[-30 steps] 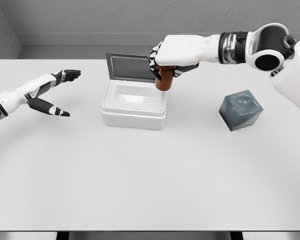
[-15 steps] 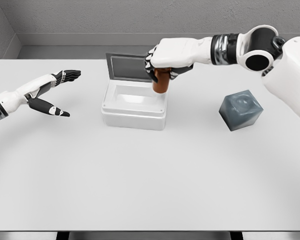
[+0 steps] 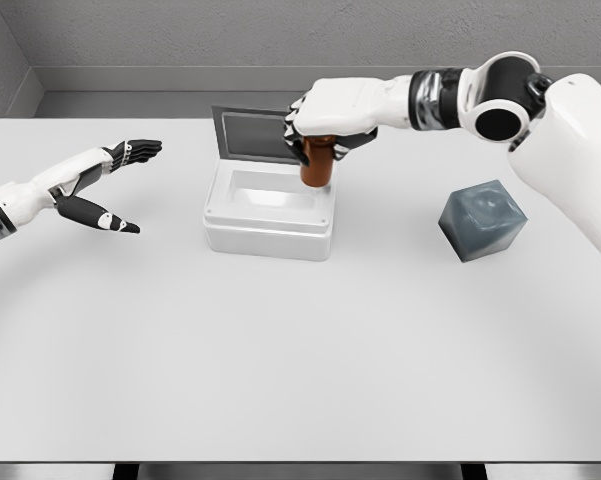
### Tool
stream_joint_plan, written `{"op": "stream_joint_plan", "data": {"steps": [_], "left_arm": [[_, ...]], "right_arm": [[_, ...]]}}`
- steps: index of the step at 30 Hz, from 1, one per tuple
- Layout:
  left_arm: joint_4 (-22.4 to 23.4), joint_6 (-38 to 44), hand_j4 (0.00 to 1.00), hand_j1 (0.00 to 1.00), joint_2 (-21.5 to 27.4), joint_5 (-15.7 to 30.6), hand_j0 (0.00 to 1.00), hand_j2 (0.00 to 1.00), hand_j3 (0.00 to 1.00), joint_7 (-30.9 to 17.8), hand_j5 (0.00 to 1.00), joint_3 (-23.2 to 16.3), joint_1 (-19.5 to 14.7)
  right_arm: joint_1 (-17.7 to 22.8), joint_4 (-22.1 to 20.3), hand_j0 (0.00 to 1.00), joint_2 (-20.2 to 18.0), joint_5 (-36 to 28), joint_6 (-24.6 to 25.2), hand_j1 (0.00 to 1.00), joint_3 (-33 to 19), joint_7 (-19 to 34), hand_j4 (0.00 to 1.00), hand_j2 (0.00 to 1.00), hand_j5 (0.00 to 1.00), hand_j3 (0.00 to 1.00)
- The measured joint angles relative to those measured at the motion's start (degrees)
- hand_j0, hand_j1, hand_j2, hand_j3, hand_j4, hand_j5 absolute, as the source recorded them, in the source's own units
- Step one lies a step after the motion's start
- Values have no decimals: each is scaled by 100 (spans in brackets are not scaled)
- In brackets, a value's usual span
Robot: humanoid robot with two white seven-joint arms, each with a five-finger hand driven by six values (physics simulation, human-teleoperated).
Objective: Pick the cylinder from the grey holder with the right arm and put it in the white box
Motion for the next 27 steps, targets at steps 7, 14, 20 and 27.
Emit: {"op": "stream_joint_plan", "data": {"steps": [7, 14, 20, 27], "left_arm": [[0, 0, 100, 100, 7, 2, 100, 100, 100, 0, 100, 1, 0], [0, 0, 100, 100, 7, 5, 100, 100, 100, 0, 100, 1, 0], [7, 1, 100, 100, -3, 12, 100, 100, 100, 0, 100, -8, -220], [167, 241, 100, 100, -276, 181, 100, 100, 100, 0, 100, 20, -712]], "right_arm": [[-35, -14, 100, 75, 219, 3, 100, 106, -3, 100, 100, 100, 100], [-53, -122, 100, 65, 366, -2, 100, 108, 2, 100, 100, 100, 100], [26, -824, 100, -111, 349, 0, 100, 91, -1, 100, 100, 100, 100], [1072, -2258, 100, -1316, -153, -7, 100, -361, 1, 100, 100, 100, 100]]}}
